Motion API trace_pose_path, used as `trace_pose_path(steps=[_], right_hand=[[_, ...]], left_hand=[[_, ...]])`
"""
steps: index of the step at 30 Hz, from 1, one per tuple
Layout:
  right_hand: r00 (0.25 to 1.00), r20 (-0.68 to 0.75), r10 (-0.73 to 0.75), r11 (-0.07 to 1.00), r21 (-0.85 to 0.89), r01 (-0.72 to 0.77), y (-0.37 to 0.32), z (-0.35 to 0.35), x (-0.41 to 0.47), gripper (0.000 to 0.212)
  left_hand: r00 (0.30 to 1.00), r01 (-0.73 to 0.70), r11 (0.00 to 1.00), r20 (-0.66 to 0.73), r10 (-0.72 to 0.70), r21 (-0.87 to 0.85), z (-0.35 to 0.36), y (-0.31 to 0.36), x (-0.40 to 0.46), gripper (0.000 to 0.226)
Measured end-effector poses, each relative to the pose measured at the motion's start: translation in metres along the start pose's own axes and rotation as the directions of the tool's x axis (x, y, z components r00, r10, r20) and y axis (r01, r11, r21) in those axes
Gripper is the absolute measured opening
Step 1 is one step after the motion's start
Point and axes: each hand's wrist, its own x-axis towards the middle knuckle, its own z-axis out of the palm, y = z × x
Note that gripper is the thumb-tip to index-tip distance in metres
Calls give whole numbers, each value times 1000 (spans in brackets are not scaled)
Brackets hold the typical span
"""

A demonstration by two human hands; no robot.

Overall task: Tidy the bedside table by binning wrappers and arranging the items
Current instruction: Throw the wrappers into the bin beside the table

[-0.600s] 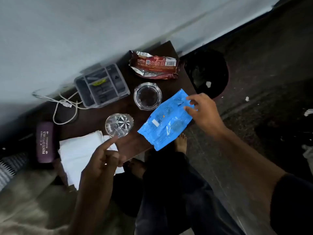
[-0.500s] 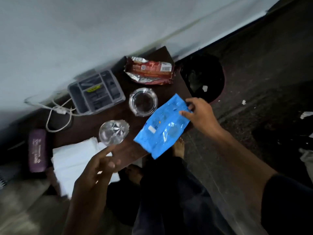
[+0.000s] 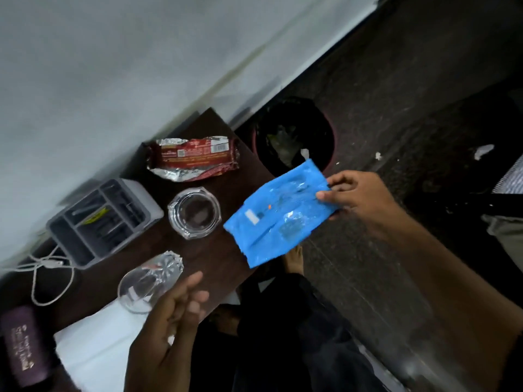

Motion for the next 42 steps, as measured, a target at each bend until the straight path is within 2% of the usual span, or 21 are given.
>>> trace_pose_path(steps=[4,6,8,10,13,15,17,19,21,24,26,28,31,34,38,42], right_hand=[[965,-252,68,951,307,13,-3,-50,3,16],[925,-373,71,920,383,83,-2,-65,14,14],[879,-474,55,910,386,152,1,-69,31,14],[819,-572,45,914,355,197,8,-60,53,17],[737,-675,34,945,261,196,21,-38,92,17],[717,-697,7,973,169,155,29,-17,117,16],[690,-722,-51,991,49,123,34,1,139,23],[664,-730,-159,987,-104,122,35,19,155,24],[686,-698,-207,977,-186,105,37,35,170,23],[731,-648,-215,964,-261,52,49,48,186,22],[748,-626,-221,956,-289,40,58,51,191,21],[768,-600,-225,947,-321,27,66,54,196,20],[804,-553,-219,922,-386,-14,74,58,205,22],[834,-537,-127,924,-369,-97,74,63,214,21],[903,-429,-6,911,-375,-172,73,69,225,22],[916,-401,-7,909,-384,-162,72,67,223,20]], left_hand=[[997,-12,1000,80,14,-27,26,20,6,35],[995,-35,999,91,34,9,38,27,11,34],[993,-90,995,83,86,44,48,31,21,30],[971,-217,967,134,199,135,57,37,34,27],[896,-443,823,217,389,354,62,53,56,44],[894,-439,820,270,358,367,65,65,63,68],[911,-368,873,311,270,319,69,74,72,92],[888,-410,824,375,264,390,71,76,79,99],[860,-481,721,428,278,498,73,78,82,90],[872,-488,708,317,373,511,78,74,85,55],[870,-490,700,249,425,519,83,74,87,61],[846,-530,675,256,469,513,91,74,88,72],[809,-573,638,230,541,515,105,74,89,55],[779,-609,613,235,581,503,118,74,94,52],[795,-590,624,232,560,512,128,76,102,66],[802,-585,631,248,544,509,130,78,109,73]])
